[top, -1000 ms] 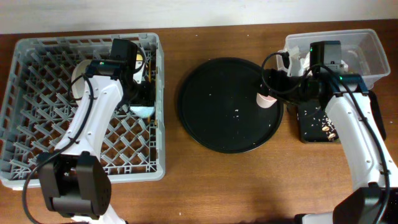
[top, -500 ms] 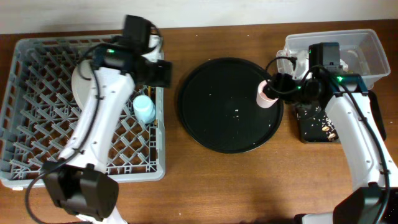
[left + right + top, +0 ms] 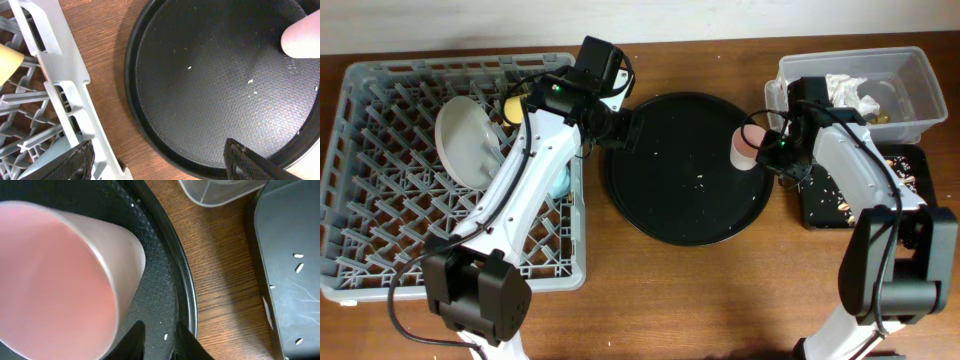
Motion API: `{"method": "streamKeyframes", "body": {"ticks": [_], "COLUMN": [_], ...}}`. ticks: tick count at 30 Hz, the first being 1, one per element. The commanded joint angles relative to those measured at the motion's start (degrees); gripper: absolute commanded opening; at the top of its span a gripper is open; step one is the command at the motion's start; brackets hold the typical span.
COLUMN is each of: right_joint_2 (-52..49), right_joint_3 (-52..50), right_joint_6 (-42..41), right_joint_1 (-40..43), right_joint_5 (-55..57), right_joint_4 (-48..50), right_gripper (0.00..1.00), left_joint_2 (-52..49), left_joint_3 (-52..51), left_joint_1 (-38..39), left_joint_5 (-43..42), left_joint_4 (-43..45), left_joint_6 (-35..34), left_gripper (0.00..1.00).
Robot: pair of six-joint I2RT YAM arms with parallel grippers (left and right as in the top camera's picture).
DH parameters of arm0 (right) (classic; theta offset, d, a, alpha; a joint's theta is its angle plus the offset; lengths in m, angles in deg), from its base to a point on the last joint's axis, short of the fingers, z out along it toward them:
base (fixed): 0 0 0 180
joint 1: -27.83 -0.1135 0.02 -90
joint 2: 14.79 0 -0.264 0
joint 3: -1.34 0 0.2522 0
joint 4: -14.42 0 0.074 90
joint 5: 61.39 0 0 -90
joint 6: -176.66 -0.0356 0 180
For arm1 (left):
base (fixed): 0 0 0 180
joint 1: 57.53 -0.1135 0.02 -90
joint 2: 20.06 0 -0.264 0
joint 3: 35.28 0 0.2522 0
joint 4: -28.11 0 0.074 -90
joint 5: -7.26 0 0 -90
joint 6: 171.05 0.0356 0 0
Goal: Sort waste into correct bins and load items into the dishwasher rack
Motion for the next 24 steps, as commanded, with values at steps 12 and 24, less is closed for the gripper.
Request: {"method": "streamKeyframes", "body": {"ticks": [12, 24], "right_joint_2": [5.2, 4.6], "right_joint_3": [0.2, 1.7], "right_joint_6": [0.5, 1.7], "right_joint_1": [-0.3, -0.2], "right_joint_5": [-0.2, -7.1], "right_joint_4": [4.1, 1.3], "right_gripper": [0.5, 0.04], "left_joint_2": [-0.7, -0.7], "left_joint_3": [0.6, 0.6], "left_joint_1": [0.2, 0.2], "left_joint_5": [-0.7, -2.3], "left_joint_4": [-0.3, -0.3], "left_joint_6": [0.5, -1.7], "left_gripper": [0.82, 0.82]}}
